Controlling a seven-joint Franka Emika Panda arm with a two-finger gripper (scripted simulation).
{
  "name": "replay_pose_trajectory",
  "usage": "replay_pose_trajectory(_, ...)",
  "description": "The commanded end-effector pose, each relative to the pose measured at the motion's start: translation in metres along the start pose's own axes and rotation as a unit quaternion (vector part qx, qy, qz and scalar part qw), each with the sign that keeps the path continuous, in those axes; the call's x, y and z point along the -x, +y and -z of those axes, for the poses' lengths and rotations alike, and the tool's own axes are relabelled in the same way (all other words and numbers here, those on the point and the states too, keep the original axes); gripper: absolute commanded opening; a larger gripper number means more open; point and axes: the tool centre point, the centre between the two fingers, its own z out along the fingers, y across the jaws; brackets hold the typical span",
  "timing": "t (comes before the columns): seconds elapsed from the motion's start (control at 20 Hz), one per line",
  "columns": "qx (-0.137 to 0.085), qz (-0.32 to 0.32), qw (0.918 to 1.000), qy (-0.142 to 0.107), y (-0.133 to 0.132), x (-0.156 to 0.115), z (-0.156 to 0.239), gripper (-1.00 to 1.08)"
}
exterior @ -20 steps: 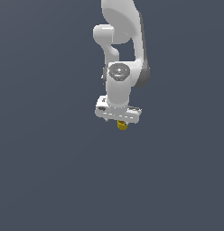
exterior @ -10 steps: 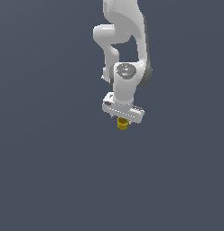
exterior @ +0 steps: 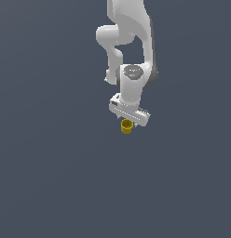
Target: Pick up the object and move it to a goal position.
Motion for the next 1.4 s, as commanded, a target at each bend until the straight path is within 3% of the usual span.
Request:
replay_pose_trajectory(0.0, -0.001, -0.009, 1.0, 0.001, 0.0, 0.003, -0.001, 1.0)
replay_pose_trajectory(0.45, -0.001, -0.012, 0.9999, 0.001, 0.0, 0.004, -0.006, 1.0)
replay_pose_trajectory(1.2, -0.001, -0.014, 0.9999, 0.001, 0.0, 0.005, -0.052, 1.0)
replay_pose_trajectory(1.25, -0.001, -0.014, 0.9999, 0.001, 0.0, 0.005, -0.052, -1.0)
replay_pose_trajectory(1.35, -0.001, -0.014, 0.9999, 0.001, 0.0, 0.005, -0.052, -1.0)
